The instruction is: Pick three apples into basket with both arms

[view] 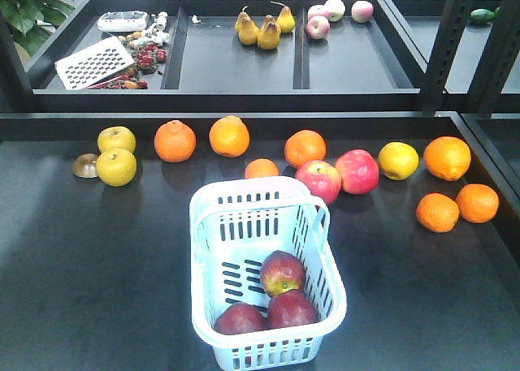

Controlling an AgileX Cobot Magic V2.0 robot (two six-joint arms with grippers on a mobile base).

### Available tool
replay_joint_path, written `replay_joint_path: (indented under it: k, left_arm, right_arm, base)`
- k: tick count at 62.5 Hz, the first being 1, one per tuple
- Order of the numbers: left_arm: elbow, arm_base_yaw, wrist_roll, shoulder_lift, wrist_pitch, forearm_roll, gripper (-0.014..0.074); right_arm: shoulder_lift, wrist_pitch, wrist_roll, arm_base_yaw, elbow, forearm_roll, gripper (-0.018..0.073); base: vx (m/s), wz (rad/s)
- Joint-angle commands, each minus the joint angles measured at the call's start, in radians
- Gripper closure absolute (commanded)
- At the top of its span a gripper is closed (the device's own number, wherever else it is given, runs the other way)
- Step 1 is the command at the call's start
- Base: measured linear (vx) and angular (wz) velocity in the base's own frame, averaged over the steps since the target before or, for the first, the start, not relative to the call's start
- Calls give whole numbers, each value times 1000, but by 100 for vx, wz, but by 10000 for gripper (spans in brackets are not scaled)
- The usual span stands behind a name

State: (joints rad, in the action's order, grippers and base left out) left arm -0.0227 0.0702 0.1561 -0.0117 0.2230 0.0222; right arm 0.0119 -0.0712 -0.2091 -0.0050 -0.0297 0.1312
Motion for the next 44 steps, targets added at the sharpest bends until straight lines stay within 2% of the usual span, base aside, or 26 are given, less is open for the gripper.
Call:
replay_joint_path:
  k: [1,44]
  left_arm:
    - [-8,3,8,-15,-77,-1,603]
    - [-8,3,8,-15,-77,-1,603]
  right_arm:
    - [12,81,7,-6,-12,11,568]
    - [12,81,7,-6,-12,11,568]
  base:
    - [0,0]
    - [0,0]
